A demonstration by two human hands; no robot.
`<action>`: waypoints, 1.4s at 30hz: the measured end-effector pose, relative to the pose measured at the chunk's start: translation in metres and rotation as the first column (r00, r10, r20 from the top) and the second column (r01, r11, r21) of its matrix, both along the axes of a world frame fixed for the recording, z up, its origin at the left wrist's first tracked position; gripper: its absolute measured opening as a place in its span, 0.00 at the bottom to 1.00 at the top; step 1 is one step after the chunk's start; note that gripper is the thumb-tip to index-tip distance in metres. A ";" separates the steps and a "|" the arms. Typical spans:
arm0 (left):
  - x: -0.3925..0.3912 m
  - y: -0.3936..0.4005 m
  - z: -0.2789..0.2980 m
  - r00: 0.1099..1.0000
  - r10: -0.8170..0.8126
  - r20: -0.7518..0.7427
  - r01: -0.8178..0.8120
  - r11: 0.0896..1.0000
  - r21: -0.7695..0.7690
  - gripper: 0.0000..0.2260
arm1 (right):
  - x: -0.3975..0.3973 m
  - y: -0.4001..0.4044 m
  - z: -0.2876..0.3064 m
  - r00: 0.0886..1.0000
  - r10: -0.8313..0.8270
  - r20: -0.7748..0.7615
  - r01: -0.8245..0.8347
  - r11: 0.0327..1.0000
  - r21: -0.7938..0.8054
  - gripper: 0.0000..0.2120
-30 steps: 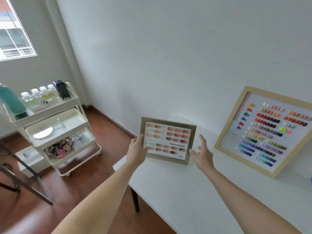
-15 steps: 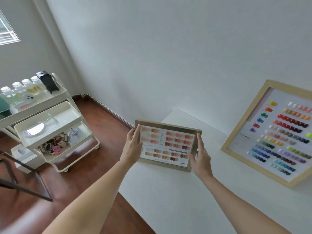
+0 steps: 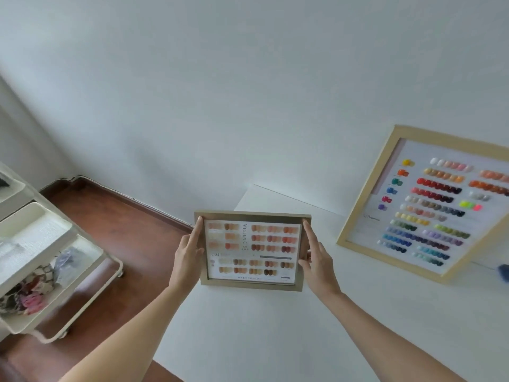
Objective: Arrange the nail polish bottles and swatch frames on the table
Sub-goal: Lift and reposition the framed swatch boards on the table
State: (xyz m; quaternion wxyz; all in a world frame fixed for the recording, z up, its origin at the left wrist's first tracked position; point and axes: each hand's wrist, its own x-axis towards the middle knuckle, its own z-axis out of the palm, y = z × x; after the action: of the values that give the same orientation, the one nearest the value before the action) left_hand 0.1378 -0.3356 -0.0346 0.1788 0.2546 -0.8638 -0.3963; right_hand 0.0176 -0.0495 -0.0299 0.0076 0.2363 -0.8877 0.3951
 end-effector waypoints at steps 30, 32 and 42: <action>-0.293 -0.037 -0.016 0.932 -0.354 -0.073 0.348 0.934 -0.083 0.40 | -0.192 -0.019 -0.009 0.908 -0.415 -0.050 0.416 0.910 0.002 0.53; -0.300 -0.037 -0.017 0.932 -0.351 -0.089 0.344 0.935 -0.089 0.40 | -0.198 -0.020 -0.012 0.901 -0.432 -0.039 0.432 0.902 -0.010 0.53; -0.312 -0.035 -0.017 0.928 -0.361 -0.095 0.346 0.927 -0.142 0.38 | -0.200 -0.024 -0.018 0.893 -0.449 -0.041 0.449 0.893 -0.006 0.51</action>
State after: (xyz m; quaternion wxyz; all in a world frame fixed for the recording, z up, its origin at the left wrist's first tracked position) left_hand -0.1746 -0.3706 -0.0519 0.1709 0.0588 -0.9061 -0.3826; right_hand -0.1827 -0.0732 -0.0477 0.1165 0.0331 -0.9186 0.3761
